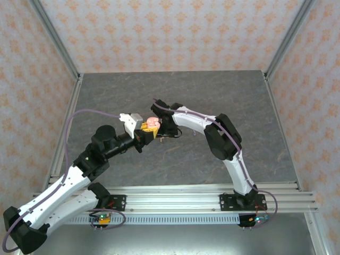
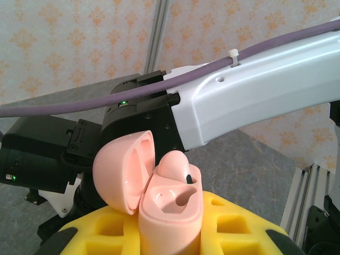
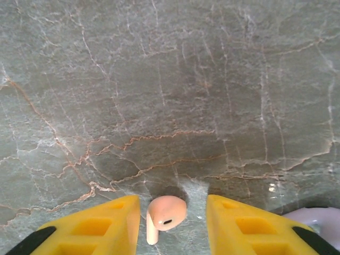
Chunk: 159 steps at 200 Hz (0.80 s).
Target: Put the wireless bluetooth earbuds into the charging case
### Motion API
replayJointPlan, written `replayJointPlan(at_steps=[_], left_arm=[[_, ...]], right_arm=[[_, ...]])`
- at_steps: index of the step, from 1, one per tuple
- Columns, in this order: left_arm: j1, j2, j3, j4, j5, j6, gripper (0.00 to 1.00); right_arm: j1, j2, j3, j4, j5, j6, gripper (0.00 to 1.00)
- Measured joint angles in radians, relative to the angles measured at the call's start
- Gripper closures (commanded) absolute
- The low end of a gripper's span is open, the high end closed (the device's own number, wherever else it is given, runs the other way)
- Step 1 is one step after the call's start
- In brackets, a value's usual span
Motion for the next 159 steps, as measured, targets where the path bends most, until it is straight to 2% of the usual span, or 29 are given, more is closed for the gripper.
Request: replayJointPlan(at_steps=[50,159], left_arm=[[0.0,0.0,0.0,0.0,0.0,0.0,0.94],[0.0,0.0,-0.005,0.0,-0.001,0.0,0.94]], right_arm=[[0.0,0.017,0.023,-0.01,-0.009,-0.001,0.65],[0.003,0.069,0.106,-0.089,-0.004,-0.005,0.67]])
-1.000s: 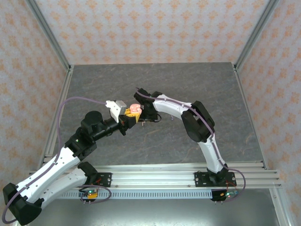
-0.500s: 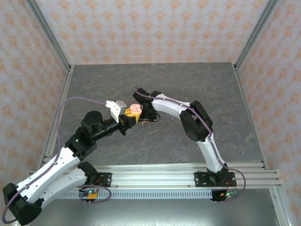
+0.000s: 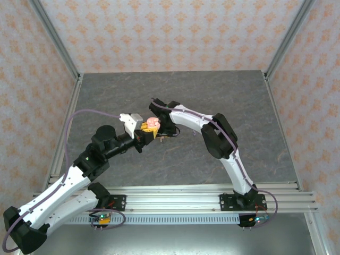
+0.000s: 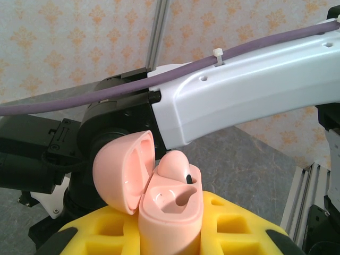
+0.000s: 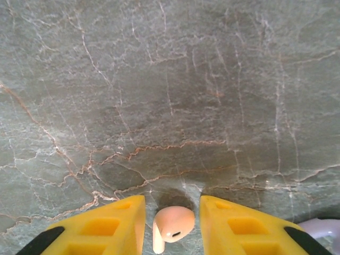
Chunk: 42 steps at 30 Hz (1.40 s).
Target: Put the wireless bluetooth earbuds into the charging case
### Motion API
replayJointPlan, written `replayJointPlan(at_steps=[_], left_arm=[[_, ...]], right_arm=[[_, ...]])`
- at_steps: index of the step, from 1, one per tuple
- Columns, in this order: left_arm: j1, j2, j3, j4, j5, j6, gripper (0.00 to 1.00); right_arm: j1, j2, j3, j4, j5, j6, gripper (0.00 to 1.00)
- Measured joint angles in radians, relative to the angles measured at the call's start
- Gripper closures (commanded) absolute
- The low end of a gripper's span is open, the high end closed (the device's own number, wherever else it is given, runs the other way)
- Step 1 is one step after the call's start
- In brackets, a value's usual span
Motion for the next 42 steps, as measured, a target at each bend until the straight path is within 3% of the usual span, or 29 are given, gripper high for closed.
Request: replayJointPlan(at_steps=[19,28,42], left_arm=[[0.0,0.0,0.0,-0.001,-0.003,0.0,0.94],[0.0,-0.007,0.0,-0.018,-0.018,0.0,0.94],[0.0,0.042,0.0,-0.018,-0.021,-0.019,0.94]], right_arm=[[0.013,0.002,0.001,-0.012,0.045,0.002,0.76],[-0.043,-0.118,-0.221,0.212,-0.072,0.041,0.78],[-0.225,-0.392,-0.533,0.481,-0.201,0.09,0.79]])
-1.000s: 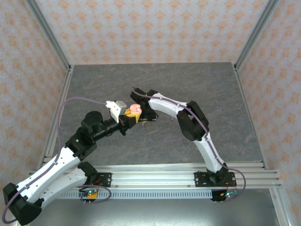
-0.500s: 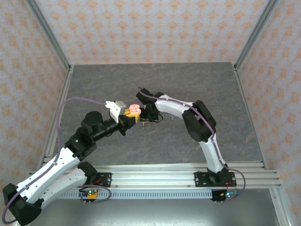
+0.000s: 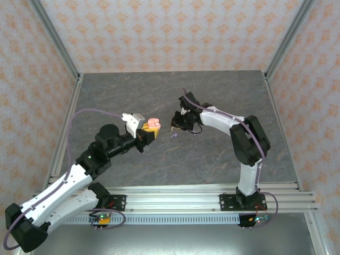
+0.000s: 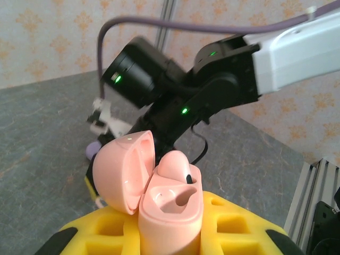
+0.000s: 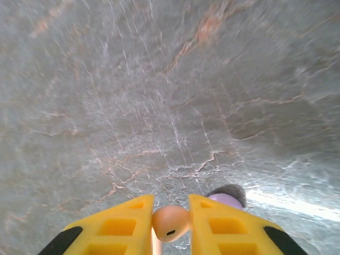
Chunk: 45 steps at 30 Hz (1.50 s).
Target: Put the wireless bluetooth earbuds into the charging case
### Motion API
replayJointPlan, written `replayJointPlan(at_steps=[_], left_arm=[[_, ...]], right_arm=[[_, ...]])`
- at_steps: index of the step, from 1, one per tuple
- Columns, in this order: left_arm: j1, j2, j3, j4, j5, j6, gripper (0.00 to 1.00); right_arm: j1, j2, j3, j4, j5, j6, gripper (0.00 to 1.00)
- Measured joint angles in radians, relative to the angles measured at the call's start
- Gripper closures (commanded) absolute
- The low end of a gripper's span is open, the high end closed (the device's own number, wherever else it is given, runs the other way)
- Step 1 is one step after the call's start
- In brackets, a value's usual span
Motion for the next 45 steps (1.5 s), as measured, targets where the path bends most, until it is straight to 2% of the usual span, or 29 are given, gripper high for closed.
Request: replayJointPlan(at_steps=[6,18,31,45], left_arm=[[0.0,0.069,-0.002,0.021,0.002,-0.032,0.94],[0.0,0.266,-0.034,0.241,0.027,-0.103,0.94],[0.0,0.446,-0.045,0.484,0.047,-0.112,0.94],[-0.02,0.521,-0.044,0.562,0.118,-0.083,0.94]], right_arm=[[-0.066,-0.111,-0.134,0.082,-0.023,0.008,0.79],[-0.142,-0.352,-0.314,0.172,-0.039,0.006,0.79],[-0.143,-0.585,-0.345,0.184,-0.04,-0.016,0.78],[-0.111,-0.673,-0.333,0.182,-0.055,-0.072,0.78]])
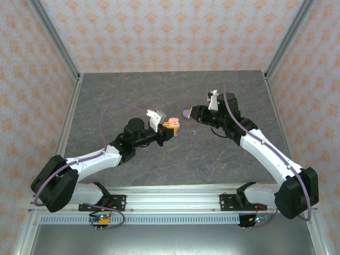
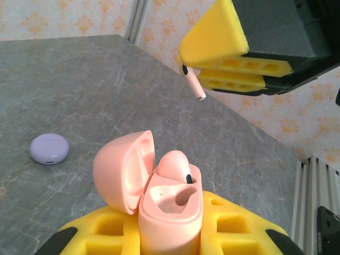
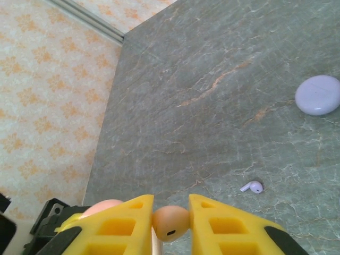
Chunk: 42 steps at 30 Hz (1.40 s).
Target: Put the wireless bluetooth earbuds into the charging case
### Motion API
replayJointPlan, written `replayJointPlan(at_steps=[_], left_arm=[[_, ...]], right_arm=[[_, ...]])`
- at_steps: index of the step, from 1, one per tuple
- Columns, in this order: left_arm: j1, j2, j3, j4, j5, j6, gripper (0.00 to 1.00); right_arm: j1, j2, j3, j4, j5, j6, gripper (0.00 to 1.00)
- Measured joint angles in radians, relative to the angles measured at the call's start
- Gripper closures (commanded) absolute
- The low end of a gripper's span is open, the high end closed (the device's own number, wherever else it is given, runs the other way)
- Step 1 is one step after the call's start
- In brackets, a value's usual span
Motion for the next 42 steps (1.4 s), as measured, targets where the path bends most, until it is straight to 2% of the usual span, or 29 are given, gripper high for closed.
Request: replayJointPlan(at_steps=[16,42], left_arm=[[0.0,0.093,0.077,0.031,0.094,-0.012,0.94],[0.0,0.113,0.142,0.042,0.153,-0.103,0.94]], right_arm=[[0.106,-0.002,0.076,-0.045,0.031,-0.082,0.78],[0.127,-0.029,0.077,-0.067,0.086,-0.121,0.77]])
